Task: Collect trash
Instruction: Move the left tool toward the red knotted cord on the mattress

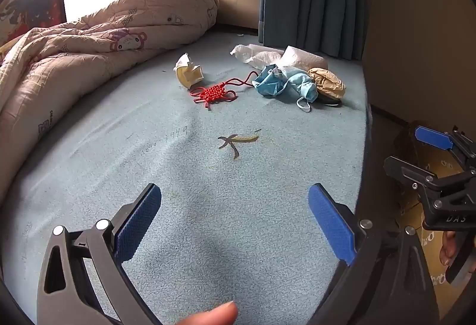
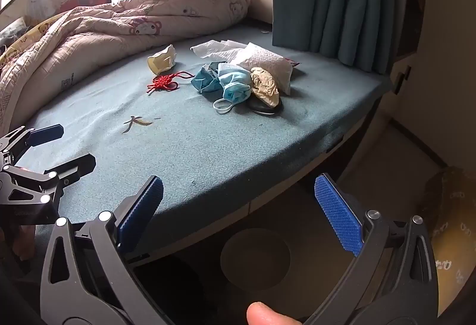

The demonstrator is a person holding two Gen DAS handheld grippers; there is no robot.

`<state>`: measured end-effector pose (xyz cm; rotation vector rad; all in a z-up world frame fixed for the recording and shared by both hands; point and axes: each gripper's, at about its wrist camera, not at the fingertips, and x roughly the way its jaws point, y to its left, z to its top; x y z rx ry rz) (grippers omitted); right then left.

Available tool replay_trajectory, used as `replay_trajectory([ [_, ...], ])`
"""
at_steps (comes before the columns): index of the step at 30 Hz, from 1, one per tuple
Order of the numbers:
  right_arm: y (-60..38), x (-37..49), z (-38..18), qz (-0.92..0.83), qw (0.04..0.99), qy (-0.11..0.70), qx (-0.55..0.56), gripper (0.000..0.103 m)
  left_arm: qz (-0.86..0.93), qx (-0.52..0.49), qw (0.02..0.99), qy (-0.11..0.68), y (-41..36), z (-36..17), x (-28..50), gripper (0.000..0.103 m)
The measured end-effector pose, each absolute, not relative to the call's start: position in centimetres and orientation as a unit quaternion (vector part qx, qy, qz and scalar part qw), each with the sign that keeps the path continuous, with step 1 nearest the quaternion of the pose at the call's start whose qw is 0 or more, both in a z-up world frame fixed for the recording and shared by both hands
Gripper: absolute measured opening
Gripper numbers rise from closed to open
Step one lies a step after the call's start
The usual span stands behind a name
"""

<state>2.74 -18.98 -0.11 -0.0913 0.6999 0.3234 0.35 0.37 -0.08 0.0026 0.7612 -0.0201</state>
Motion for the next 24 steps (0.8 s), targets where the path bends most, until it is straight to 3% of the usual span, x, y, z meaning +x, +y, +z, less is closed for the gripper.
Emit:
replay_trajectory([
  [15,-19.5,3.9,-0.6,0.174,0.923,0.341,-0.031,0.098,-0.024,-0.053,0.925,0.376,1.9,0.3,1.6,0.097],
  [24,-21.0,7.0,0.4,0.167,0.925,0.341,-0.007,0.098,0.008,-0.002,0.92,0.392,1.9,0.7,10.1,0.097],
])
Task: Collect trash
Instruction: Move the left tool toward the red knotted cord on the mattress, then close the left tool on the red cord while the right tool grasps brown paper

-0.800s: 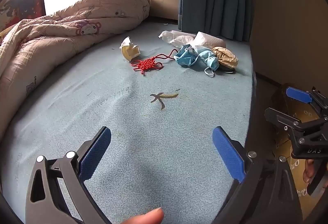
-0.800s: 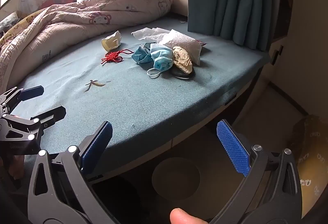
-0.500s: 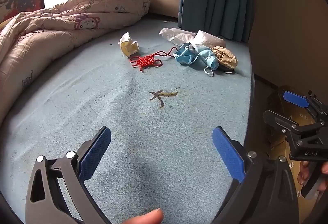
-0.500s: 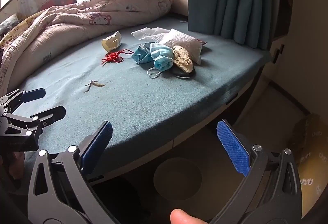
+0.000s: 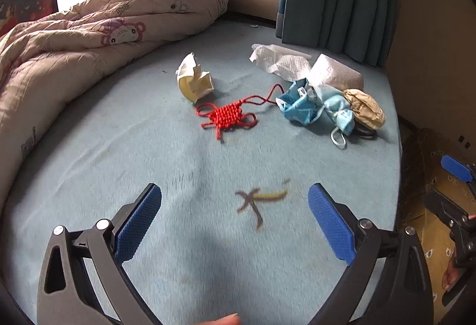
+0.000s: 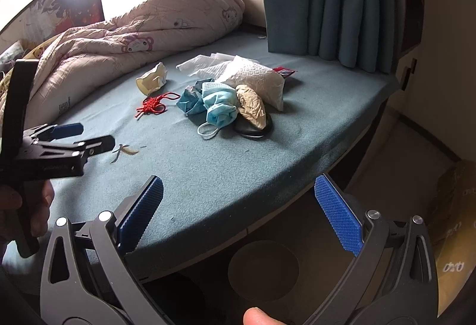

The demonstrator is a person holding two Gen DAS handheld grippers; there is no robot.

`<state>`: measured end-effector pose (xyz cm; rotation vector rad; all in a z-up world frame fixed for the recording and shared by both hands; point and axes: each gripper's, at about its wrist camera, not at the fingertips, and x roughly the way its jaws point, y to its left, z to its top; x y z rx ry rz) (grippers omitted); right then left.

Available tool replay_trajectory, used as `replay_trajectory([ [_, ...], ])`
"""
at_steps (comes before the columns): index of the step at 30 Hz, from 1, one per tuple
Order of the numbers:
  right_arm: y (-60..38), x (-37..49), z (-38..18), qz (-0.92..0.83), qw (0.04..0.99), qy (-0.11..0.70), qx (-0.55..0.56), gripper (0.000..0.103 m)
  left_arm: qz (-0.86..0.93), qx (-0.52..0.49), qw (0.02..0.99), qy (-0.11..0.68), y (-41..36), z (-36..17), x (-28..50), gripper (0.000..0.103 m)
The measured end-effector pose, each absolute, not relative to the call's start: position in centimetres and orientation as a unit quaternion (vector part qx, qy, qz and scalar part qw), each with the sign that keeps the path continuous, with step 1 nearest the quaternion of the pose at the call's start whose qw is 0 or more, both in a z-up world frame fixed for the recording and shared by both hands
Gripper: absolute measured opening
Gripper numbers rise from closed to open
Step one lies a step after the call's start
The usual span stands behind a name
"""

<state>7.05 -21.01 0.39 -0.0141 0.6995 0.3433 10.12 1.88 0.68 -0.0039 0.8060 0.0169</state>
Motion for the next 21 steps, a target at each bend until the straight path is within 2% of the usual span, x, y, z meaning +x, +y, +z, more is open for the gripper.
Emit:
replay_trajectory([
  [1,-21.1,7.5,0.2,0.167,0.924,0.345,-0.004,0.098,0.007,0.002,0.919,0.395,1.9,0.5,11.8,0.097],
  [3,-21.1,8.2,-0.1,0.168,0.922,0.35,-0.007,0.098,0.006,-0.003,0.911,0.411,2.3,-0.2,15.1,0.089],
  [5,-21.0,8.9,-0.3,0.164,0.921,0.352,-0.015,0.098,-0.005,-0.011,0.898,0.439,2.4,-1.2,18.2,0.058],
  [10,-21.0,11.1,-0.5,0.154,0.924,0.347,-0.04,0.098,-0.003,-0.002,0.896,0.444,2.2,-1.5,21.4,0.056],
  [11,-21.0,11.7,-0.6,0.154,0.924,0.348,-0.04,0.098,-0.004,-0.003,0.897,0.443,2.2,-1.5,21.6,0.05],
  [13,-21.0,13.1,-1.0,0.161,0.922,0.351,-0.035,0.098,-0.003,-0.005,0.9,0.436,2.5,-1.3,21.6,0.026],
  [16,-20.9,15.1,-1.3,0.176,0.918,0.356,-0.022,0.098,0.007,-0.001,0.906,0.423,2.7,-1.0,20.7,0.01],
  [17,-20.7,15.6,-1.2,0.179,0.919,0.351,-0.023,0.098,0.012,0.005,0.908,0.418,2.8,-0.8,20.2,0.01],
  [19,-20.2,16.5,-1.2,0.187,0.918,0.349,-0.034,0.088,0.01,0.005,0.912,0.41,2.9,-0.4,18.8,0.009],
  [21,-19.8,17.4,-1.4,0.2,0.911,0.358,-0.034,0.067,0.007,0.007,0.916,0.402,3.1,0.2,17.6,0.009],
])
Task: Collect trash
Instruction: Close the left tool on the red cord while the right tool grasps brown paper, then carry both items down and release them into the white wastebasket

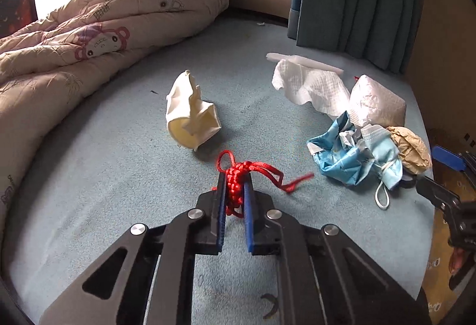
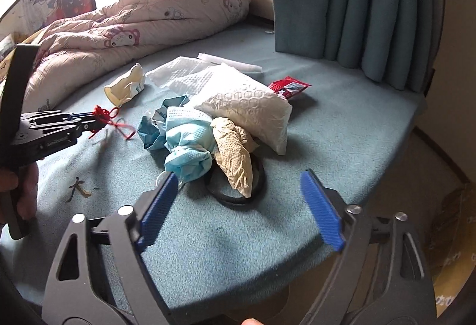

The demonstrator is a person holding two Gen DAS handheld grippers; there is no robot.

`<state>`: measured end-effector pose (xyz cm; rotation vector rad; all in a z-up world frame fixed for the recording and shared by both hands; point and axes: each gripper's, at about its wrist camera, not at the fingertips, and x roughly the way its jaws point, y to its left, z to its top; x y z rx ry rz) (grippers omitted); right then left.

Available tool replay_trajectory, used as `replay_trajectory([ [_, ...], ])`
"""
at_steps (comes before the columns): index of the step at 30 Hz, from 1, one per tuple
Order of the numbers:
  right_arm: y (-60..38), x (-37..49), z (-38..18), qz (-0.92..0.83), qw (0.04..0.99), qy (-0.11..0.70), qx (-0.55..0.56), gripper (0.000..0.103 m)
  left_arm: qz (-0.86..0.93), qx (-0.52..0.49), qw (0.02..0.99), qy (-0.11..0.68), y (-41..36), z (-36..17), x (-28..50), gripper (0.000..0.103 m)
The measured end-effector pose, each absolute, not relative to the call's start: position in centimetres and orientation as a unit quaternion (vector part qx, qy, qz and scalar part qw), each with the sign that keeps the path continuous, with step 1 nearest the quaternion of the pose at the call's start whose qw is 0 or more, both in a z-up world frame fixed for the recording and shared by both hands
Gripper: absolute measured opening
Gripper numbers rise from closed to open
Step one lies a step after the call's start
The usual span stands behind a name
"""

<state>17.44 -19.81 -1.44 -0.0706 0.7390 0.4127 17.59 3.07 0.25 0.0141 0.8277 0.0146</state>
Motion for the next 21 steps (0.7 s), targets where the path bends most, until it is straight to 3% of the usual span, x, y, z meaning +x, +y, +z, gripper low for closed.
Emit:
replay_trajectory([
  [1,-19.7,17.8,-1.5,0.208,0.908,0.361,-0.029,0.061,0.005,0.008,0.918,0.397,3.1,0.6,16.9,0.009],
  [3,-19.6,18.3,-1.9,0.216,0.906,0.364,-0.025,0.031,0.005,0.008,0.921,0.39,3.3,1.0,15.5,0.009],
  [5,-19.6,19.0,-2.5,0.225,0.901,0.37,-0.018,0.013,0.003,0.008,0.924,0.382,3.6,1.5,14.3,0.009],
  [9,-20.6,18.4,-1.3,0.245,0.905,0.348,0.012,0.006,0.009,0.014,0.933,0.36,3.4,2.9,12.0,0.009],
  [17,-23.4,13.7,5.3,0.255,0.927,0.276,0.012,0.006,-0.024,0.005,0.943,0.332,-0.2,5.8,7.7,0.009],
  [21,-25.9,9.2,5.0,0.242,0.929,0.279,-0.009,0.006,-0.074,0.0,0.938,0.34,-4.9,4.6,4.3,0.009],
])
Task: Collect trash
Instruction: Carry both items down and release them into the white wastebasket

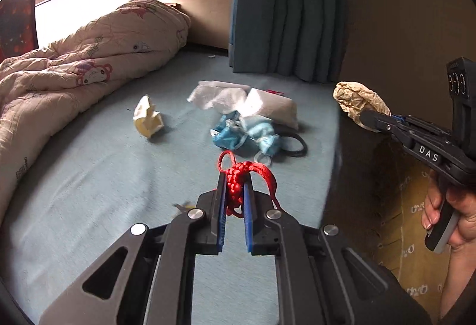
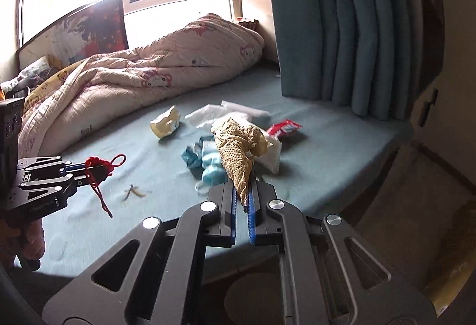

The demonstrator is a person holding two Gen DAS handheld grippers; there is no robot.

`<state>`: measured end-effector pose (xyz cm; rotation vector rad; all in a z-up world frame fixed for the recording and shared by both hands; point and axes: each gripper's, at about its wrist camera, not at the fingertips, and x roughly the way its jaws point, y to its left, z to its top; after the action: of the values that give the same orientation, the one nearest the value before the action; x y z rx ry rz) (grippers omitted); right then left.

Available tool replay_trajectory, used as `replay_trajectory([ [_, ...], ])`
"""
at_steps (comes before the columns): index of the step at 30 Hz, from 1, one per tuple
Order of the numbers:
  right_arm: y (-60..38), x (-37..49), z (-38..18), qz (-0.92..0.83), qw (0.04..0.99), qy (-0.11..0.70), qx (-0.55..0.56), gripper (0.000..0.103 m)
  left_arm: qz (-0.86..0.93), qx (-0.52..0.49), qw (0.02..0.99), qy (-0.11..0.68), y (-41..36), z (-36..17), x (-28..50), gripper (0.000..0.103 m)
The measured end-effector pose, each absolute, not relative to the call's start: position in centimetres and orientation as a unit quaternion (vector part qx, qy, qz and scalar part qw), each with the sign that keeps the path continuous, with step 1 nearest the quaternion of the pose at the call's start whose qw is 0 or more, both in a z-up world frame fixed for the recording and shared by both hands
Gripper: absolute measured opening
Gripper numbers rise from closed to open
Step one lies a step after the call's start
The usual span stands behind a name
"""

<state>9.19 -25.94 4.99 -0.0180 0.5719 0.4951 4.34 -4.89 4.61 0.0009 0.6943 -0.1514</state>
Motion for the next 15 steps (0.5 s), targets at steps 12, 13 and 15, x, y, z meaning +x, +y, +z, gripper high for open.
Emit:
replay_trajectory([
  [12,-33.7,-1.8,-11.0,0.184,0.885,0.426,-0.017,0.006,-0.179,0.039,0.903,0.389,-17.6,-9.2,-3.7,0.009],
  [13,-33.9,-2.0,-11.7,0.181,0.884,0.431,-0.015,0.006,-0.184,0.042,0.899,0.395,-18.2,-10.7,-3.7,0.009],
  [15,-34.4,-2.1,-12.7,0.18,0.88,0.439,-0.007,0.006,-0.194,0.055,0.896,0.396,-19.1,-13.8,-3.3,0.009],
])
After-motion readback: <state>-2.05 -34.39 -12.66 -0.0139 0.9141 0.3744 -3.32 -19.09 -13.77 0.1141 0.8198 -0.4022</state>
